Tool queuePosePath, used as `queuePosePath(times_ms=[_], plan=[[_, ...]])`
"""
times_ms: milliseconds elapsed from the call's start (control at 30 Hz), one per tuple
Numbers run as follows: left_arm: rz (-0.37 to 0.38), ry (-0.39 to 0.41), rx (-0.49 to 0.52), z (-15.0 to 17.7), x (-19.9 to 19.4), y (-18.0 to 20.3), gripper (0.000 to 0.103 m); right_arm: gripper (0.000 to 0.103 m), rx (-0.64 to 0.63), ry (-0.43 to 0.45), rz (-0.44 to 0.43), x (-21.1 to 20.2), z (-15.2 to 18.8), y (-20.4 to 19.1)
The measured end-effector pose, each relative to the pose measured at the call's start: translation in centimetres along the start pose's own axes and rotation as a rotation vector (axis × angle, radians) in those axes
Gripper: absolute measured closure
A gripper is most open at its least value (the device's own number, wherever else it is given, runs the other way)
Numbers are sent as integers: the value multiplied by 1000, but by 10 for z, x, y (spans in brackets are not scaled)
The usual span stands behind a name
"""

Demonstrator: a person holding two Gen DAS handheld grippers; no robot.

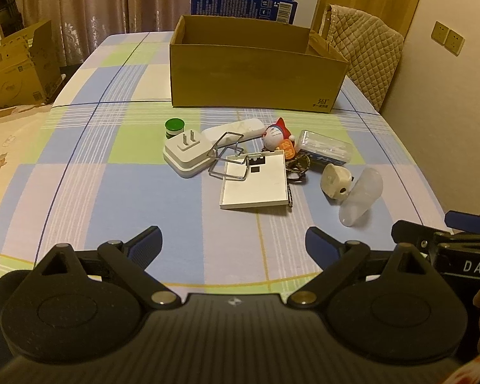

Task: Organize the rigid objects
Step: 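Move left tool toward white square panel while right tool reaches for clear plastic cup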

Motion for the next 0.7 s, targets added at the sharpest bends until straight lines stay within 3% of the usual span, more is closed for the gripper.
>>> queuePosePath(times_ms=[700], plan=[[7, -19, -16, 2, 8, -3, 10, 2, 2, -15, 8, 10, 2, 8]])
Point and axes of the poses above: each gripper's, at about its wrist camera, not at the fingertips, and x roughly the way its jaws point, y to its right, z to its underside, the point moved 7 cm from there along x, roughly the way its jaws point, and after that the axes turned 13 degrees about x, right-handed, at the moved point
